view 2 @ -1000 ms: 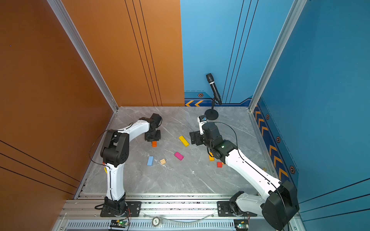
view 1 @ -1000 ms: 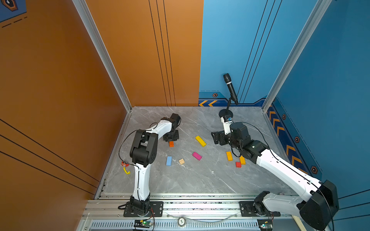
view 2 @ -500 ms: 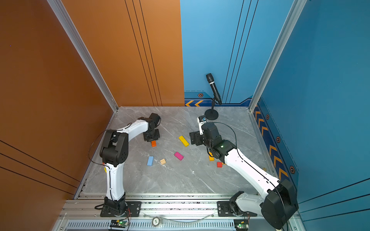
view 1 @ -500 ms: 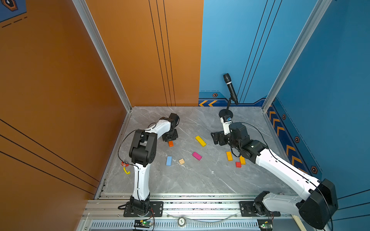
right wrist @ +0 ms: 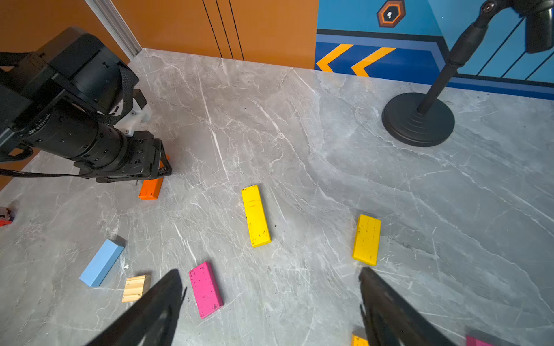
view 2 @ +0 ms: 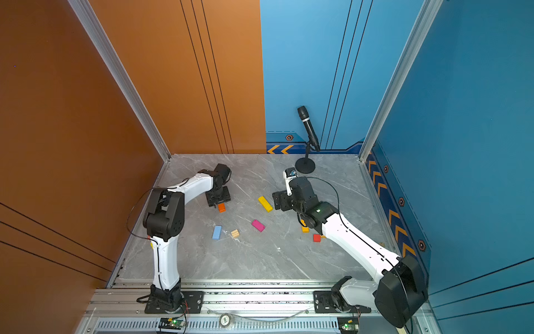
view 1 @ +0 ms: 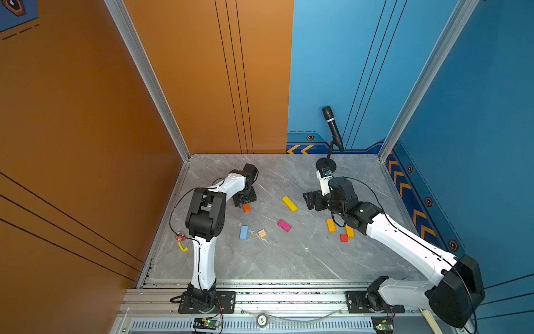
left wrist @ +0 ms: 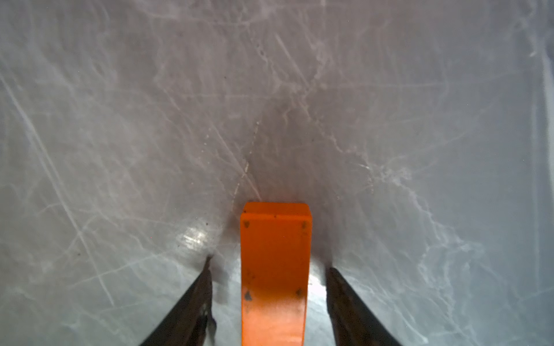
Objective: Assemble the letter v with building blocks
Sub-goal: Adjust the building block at the center of the board, then pick up the building block from the center of the board.
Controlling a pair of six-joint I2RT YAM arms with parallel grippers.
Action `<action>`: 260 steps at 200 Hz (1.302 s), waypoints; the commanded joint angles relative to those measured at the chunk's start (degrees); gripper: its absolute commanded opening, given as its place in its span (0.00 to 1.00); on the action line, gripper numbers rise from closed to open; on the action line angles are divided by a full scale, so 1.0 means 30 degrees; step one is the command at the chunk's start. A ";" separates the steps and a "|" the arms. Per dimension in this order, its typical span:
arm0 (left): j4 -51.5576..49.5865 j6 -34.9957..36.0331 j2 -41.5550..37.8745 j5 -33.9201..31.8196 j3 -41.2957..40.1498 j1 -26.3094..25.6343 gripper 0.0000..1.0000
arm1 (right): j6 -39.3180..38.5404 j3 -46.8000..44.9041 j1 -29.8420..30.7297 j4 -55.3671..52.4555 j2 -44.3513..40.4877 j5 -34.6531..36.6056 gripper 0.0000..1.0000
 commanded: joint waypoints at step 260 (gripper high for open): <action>0.0591 0.2525 -2.3575 -0.2937 -0.7465 0.0583 0.75 | 0.2775 1.3673 0.9945 -0.8764 1.3867 -0.1229 0.78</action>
